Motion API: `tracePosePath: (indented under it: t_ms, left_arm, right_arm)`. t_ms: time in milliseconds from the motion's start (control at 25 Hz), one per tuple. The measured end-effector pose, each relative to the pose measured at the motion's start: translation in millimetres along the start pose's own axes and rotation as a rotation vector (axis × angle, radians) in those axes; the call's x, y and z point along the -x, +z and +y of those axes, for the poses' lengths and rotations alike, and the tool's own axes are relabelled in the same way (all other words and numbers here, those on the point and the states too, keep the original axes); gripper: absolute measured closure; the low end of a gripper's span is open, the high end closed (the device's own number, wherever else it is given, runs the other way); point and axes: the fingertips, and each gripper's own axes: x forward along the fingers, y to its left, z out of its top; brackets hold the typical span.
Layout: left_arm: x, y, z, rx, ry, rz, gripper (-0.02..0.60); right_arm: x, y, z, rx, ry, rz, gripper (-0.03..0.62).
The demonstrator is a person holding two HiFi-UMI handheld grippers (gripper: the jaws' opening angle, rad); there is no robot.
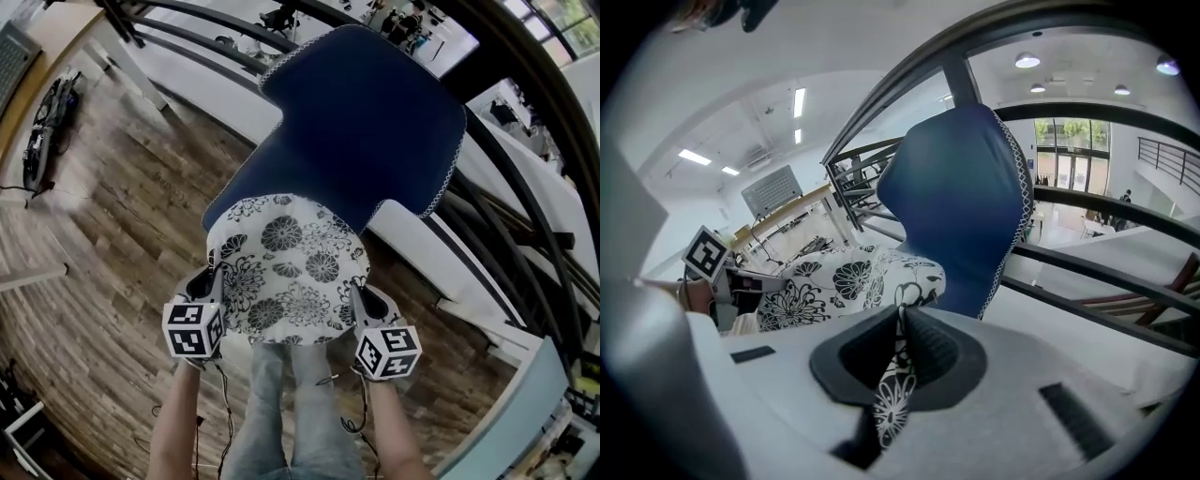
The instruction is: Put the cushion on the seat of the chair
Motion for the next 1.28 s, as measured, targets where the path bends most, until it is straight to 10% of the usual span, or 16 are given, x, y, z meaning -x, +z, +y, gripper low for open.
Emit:
tracePosePath:
  t_ms: [720, 960, 1280]
  left_arm:
    - [-70, 97, 5, -0.245, -0.1, 0.021, 0.551]
    - [12, -7, 18, 0.169, -0.134, -0.294, 0.551]
    - [-16, -13, 55, 0.129, -0.166, -0.291, 0.551]
  right_arm:
    - [-48, 26, -21, -0.06, -0.035, -0.033, 0.574]
    - [32, 59, 49, 0.502, -0.067, -0.004, 0.574]
    - [9, 41, 66, 0.501, -0.1, 0.004, 0.572]
